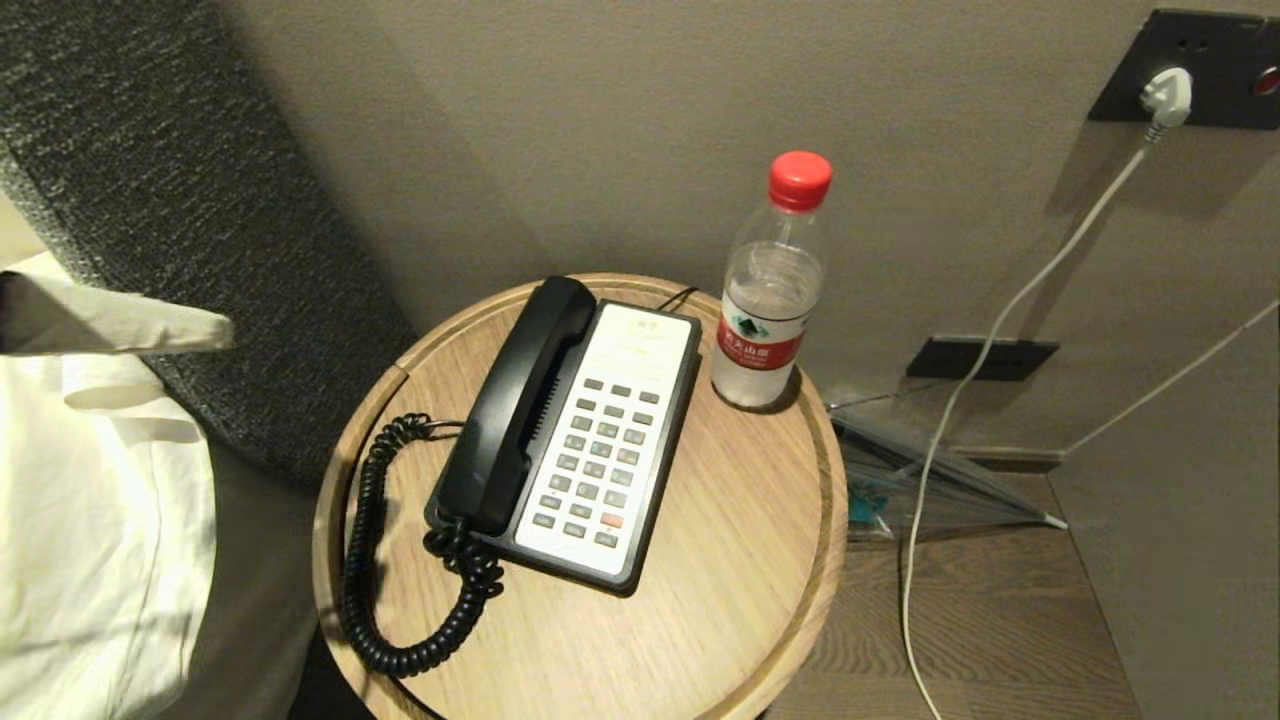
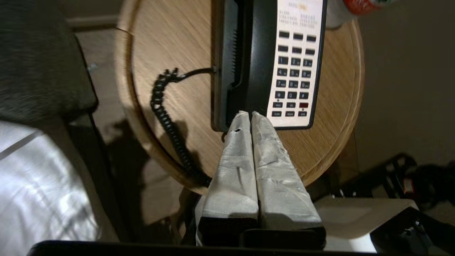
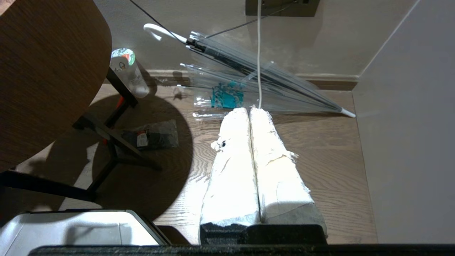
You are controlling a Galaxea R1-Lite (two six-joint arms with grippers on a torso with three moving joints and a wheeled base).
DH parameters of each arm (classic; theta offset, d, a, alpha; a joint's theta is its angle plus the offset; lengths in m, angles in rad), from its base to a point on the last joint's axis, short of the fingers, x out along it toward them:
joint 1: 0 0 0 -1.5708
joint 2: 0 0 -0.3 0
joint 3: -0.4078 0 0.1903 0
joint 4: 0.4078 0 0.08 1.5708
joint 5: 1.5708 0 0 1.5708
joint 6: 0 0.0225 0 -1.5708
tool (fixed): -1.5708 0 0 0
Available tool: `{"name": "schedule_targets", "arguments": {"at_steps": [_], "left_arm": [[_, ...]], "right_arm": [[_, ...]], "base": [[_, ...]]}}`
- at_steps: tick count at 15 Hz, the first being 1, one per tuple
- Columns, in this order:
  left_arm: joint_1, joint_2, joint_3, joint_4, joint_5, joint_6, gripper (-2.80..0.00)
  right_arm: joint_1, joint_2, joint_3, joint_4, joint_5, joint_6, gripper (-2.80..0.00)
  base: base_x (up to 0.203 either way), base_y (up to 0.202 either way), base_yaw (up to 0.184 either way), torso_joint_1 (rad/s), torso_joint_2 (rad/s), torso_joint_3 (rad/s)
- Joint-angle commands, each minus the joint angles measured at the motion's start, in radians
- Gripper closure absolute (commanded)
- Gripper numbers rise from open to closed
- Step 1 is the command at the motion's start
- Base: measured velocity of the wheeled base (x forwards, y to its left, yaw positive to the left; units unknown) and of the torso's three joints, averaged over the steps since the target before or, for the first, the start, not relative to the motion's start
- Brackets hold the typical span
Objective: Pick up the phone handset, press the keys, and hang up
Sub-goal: Pick up the desk phone handset
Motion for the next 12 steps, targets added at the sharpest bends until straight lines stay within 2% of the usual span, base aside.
{"name": "schedule_targets", "arguments": {"at_steps": [1, 2, 3, 5, 8, 12], "left_arm": [[-0.189, 0.169, -0.036, 0.016, 0.089, -0.023, 0.00], [-0.238, 0.198, -0.039, 0.019, 0.141, -0.039, -2.80], [-0.271, 0.216, -0.039, 0.020, 0.188, -0.054, -2.80], [-0.291, 0.227, -0.038, 0.021, 0.220, -0.062, -2.80], [-0.352, 0.273, -0.018, 0.022, 0.369, -0.064, -2.80], [-0.376, 0.316, -0.017, -0.074, 0.425, -0.045, -2.80]], "right_arm": [[0.000, -0.001, 0.000, 0.000, 0.000, 0.000, 0.00], [0.000, -0.001, 0.000, 0.000, 0.000, 0.000, 0.00], [0.000, -0.001, 0.000, 0.000, 0.000, 0.000, 0.00], [0.000, -0.001, 0.000, 0.000, 0.000, 0.000, 0.00], [0.000, -0.001, 0.000, 0.000, 0.000, 0.000, 0.00], [0.000, -0.001, 0.000, 0.000, 0.000, 0.000, 0.00]], "base": [[0.000, 0.000, 0.000, 0.000, 0.00, 0.000], [0.000, 0.000, 0.000, 0.000, 0.00, 0.000], [0.000, 0.000, 0.000, 0.000, 0.00, 0.000], [0.000, 0.000, 0.000, 0.000, 0.00, 0.000], [0.000, 0.000, 0.000, 0.000, 0.00, 0.000], [0.000, 0.000, 0.000, 0.000, 0.00, 0.000]]}}
